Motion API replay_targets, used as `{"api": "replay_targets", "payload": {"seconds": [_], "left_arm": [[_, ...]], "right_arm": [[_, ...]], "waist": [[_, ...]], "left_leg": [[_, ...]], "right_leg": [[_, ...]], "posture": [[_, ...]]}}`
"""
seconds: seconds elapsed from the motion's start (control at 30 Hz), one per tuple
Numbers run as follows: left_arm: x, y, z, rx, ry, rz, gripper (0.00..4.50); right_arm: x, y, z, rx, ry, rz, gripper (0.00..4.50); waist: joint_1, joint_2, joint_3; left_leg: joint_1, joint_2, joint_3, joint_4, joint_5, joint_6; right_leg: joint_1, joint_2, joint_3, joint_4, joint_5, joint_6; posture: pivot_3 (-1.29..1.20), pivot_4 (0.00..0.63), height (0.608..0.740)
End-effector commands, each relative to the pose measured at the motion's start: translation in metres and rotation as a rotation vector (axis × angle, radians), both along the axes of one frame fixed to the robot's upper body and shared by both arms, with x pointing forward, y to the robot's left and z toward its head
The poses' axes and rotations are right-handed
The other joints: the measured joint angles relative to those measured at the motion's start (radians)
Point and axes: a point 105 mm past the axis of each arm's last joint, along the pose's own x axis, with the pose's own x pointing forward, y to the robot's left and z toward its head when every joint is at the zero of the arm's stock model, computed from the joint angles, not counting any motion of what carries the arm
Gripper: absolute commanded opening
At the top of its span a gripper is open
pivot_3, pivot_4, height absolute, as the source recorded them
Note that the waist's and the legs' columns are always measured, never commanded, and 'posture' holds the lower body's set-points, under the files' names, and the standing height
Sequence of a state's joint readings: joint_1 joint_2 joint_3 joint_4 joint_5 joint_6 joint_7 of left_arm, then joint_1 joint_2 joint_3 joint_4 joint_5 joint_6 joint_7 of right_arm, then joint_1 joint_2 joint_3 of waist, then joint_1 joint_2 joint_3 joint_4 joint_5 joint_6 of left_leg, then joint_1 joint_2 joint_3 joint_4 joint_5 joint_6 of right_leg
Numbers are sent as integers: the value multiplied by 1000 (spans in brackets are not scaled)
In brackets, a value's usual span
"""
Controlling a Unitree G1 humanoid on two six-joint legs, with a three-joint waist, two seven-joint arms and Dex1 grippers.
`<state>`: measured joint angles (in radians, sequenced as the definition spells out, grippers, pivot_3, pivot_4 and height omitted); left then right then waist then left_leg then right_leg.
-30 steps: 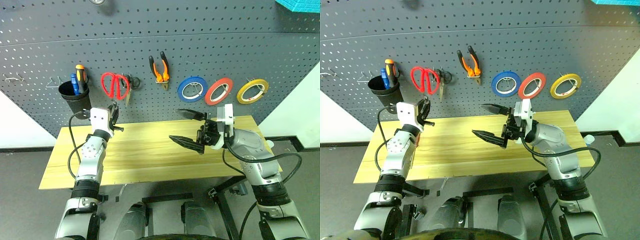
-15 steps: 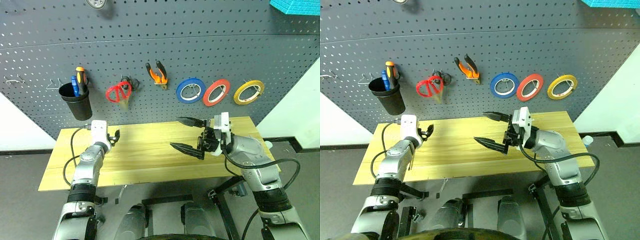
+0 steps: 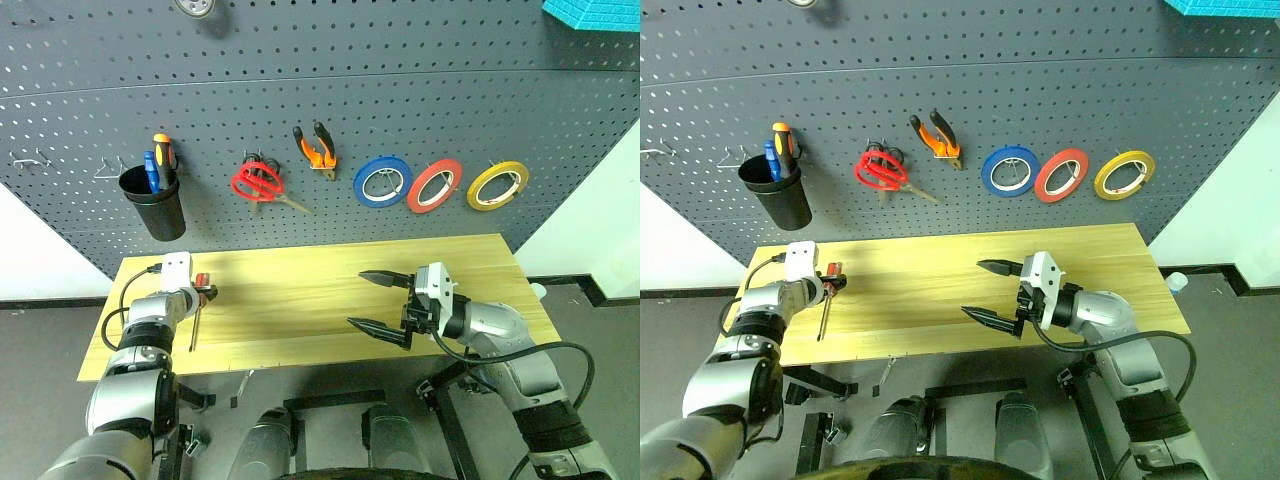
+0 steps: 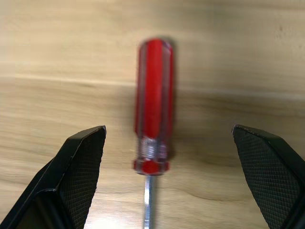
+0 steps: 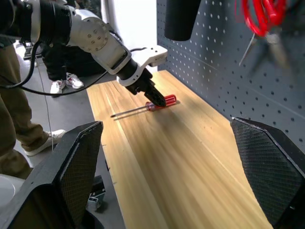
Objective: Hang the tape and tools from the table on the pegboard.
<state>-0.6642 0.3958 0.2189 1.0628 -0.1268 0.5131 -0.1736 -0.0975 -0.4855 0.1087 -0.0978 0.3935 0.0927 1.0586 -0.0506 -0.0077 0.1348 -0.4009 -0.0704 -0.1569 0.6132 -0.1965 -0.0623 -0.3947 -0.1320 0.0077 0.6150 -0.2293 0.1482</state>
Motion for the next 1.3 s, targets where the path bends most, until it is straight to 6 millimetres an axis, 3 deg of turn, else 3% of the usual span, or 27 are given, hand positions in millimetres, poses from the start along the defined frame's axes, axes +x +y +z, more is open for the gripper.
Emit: {"api": "replay_targets", "payload": {"seconds": [0.03, 0.17, 0.23, 0.53, 0.6, 0.9, 1.1, 1.3], "left_arm": [[2, 11, 4, -6, -12, 28, 4425], [-1, 14, 1, -4, -4, 32, 4425], [-2, 16, 0, -6, -7, 41, 4043], [-2, 18, -1, -2, -21, 48, 1131], [-3, 19, -2, -1, -20, 49, 703], [-5, 27, 2, 11, -33, 29, 700], [-8, 33, 18, -66, -82, 13, 700], [-46, 28, 39, -94, -130, -41, 700]], "right_arm": [[0, -4, 11, 5, -55, -23, 4500], [-3, -8, 10, -1, -53, -43, 4500], [-4, -10, 9, -6, -51, -51, 4500], [-6, -13, 8, -11, -42, -63, 4500], [-6, -12, 8, -12, -42, -63, 4500], [-2, -8, 15, 5, -62, -46, 4500], [-5, 3, 49, 137, -49, 45, 4500], [-10, 16, 74, 201, -10, 191, 4500]], "waist": [[-2, 0, 0], [-12, -1, 0], [-17, -1, 1], [-20, -2, 1], [-20, -2, 1], [-20, -2, 1], [-22, -2, 2], [-24, -2, 2]], "left_leg": [[0, 0, 0, 0, 0, 0], [0, 0, 0, 0, 0, -1], [-1, 0, 0, 0, -1, -2], [-2, 0, 0, 0, -2, -3], [-2, 0, 0, 0, -2, -3], [-2, 0, 0, 0, -2, -3], [-4, 0, 0, 0, -2, -3], [-6, 0, 0, -2, -1, -1]], "right_leg": [[0, 0, 0, 0, 0, 0], [0, 0, 0, 0, 0, 0], [0, -1, 0, 0, 0, 0], [-1, -1, 0, 0, 0, 0], [-1, -1, 0, 0, 0, 0], [-2, -1, 0, -1, 0, 0], [-4, -1, 0, 0, 0, 0], [-6, -2, 2, -1, 0, 0]], "posture": [[-135, 111, 740], [-149, 117, 740], [-154, 119, 740], [-156, 122, 740], [-154, 122, 740], [-146, 116, 740], [-133, 110, 740], [-88, 103, 740]]}}
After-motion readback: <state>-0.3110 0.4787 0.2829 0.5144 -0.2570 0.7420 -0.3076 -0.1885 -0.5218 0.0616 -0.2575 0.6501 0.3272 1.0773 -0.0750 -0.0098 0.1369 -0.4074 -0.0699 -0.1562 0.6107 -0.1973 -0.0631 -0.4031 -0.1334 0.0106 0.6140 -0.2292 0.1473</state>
